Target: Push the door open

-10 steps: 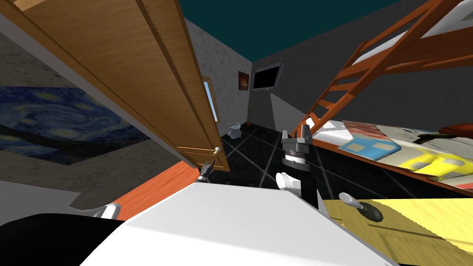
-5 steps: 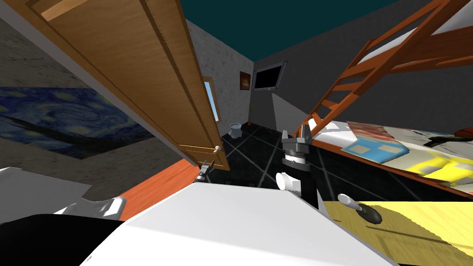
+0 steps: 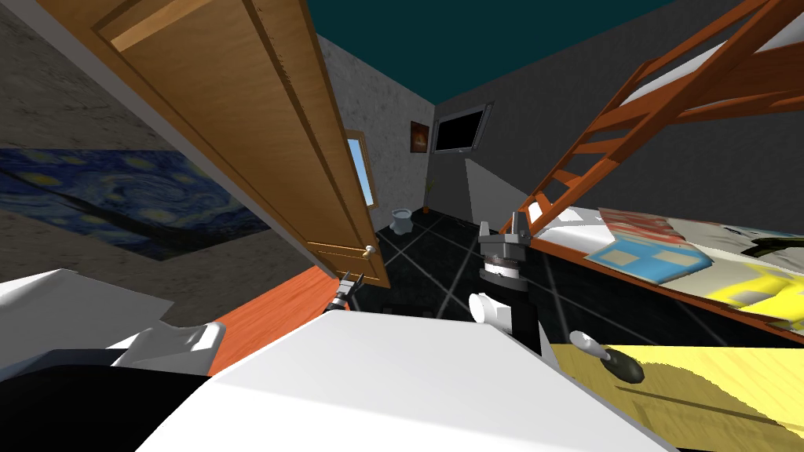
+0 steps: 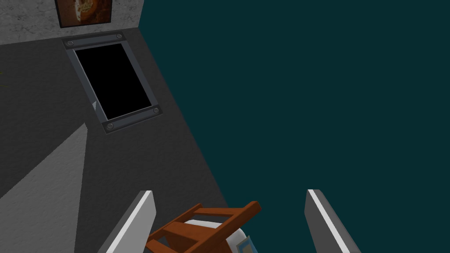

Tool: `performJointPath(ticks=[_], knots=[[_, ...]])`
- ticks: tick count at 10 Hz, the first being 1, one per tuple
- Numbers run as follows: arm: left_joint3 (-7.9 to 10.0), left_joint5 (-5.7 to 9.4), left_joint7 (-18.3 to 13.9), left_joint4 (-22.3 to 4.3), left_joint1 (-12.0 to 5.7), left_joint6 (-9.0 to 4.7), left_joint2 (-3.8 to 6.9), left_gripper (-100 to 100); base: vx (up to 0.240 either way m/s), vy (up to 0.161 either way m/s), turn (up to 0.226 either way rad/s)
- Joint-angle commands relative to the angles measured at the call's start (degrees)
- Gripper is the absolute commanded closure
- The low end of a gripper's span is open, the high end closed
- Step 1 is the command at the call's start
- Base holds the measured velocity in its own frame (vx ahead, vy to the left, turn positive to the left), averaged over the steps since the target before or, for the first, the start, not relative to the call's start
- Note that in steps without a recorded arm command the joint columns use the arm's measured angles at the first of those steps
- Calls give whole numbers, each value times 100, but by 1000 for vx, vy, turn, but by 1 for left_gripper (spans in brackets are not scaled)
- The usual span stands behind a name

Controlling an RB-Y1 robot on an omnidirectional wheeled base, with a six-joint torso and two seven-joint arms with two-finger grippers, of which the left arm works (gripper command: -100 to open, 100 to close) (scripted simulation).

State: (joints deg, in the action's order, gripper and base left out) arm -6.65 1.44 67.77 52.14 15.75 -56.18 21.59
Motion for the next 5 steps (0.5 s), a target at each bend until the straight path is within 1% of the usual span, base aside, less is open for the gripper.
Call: performJointPath(ticks=[1,2,3,5], knots=[[55,-107,182,-63,-25,-22,32,-100,-20,-51,39],[32,-64,102,-46,-20,-13,19,-100,-9,-24,11],[65,-70,146,-85,-83,23,-10,-100,130,-20,-52],[99,-68,170,-125,-158,73,-47,-100,246,13,-47]])
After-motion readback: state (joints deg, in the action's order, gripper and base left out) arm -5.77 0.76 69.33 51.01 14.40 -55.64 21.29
